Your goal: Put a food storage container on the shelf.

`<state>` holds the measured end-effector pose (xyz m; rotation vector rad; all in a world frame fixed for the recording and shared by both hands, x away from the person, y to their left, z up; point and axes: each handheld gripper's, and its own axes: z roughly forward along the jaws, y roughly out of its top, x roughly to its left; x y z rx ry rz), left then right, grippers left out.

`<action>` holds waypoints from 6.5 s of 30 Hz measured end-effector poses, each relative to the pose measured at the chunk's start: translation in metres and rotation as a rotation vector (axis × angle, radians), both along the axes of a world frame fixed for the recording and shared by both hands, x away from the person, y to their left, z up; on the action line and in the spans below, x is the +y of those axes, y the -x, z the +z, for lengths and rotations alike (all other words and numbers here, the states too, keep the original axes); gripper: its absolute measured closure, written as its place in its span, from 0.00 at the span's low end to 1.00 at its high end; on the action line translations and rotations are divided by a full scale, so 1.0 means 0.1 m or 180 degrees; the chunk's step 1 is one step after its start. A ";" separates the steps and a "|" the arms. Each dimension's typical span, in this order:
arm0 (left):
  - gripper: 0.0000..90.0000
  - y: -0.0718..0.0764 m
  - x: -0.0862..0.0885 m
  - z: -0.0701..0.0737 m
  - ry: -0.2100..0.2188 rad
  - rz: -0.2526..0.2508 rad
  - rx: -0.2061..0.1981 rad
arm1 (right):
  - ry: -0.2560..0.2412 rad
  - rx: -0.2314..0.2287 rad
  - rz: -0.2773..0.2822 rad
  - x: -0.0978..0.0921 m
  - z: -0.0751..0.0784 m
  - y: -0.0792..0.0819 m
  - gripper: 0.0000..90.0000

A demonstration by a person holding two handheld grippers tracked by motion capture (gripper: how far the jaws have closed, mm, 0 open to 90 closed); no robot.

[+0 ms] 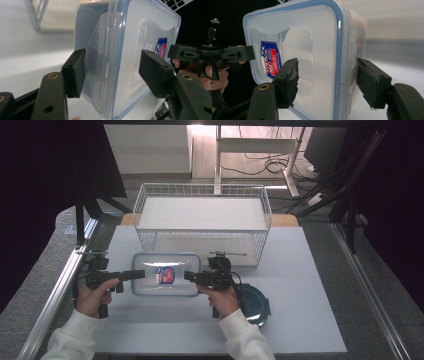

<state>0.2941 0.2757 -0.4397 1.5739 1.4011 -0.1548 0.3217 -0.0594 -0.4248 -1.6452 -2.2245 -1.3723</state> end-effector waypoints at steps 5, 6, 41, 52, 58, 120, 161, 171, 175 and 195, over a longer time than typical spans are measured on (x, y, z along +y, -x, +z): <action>0.45 -0.07 -0.10 0.15 0.0021 -0.0050 -0.0063 | 0.0018 -0.0096 -0.0019 -0.12 0.17 -0.03 0.40; 0.45 -0.08 -0.13 0.18 0.0018 -0.0054 -0.0081 | 0.0021 -0.0111 -0.0020 -0.14 0.20 -0.03 0.40; 0.45 -0.40 -0.54 0.83 0.0000 -0.0171 -0.0383 | -0.0003 -0.0404 -0.0110 -0.58 0.84 -0.20 0.40; 0.46 -0.61 -0.66 1.05 -0.0003 -0.0195 -0.0445 | -0.0030 -0.0463 -0.0177 -0.71 1.05 -0.36 0.40; 0.46 -0.74 -0.71 1.16 -0.0027 -0.0211 -0.0478 | -0.0033 -0.0466 -0.0170 -0.75 1.12 -0.47 0.40; 0.43 -1.84 -0.73 1.17 0.0349 -0.0050 -0.0021 | -0.0283 0.0008 -0.0386 -0.85 1.30 -1.72 0.37; 0.21 -0.72 -0.65 1.12 -0.0276 -0.0130 -0.1210 | 0.0183 -0.1060 -0.0144 -0.94 1.23 -0.86 0.14; 0.23 -0.14 -0.63 0.80 -0.0473 -0.0275 -0.1365 | 0.0329 -0.1281 0.0130 -1.05 1.02 -0.29 0.25; 0.24 0.00 -0.62 0.62 -0.0477 -0.0327 -0.1307 | 0.0287 -0.1240 0.0179 -1.10 0.87 -0.16 0.28; 0.28 0.41 -0.64 -0.07 -0.0918 -0.0493 -0.0976 | 0.0628 -0.1054 0.0270 -1.35 0.10 0.44 0.33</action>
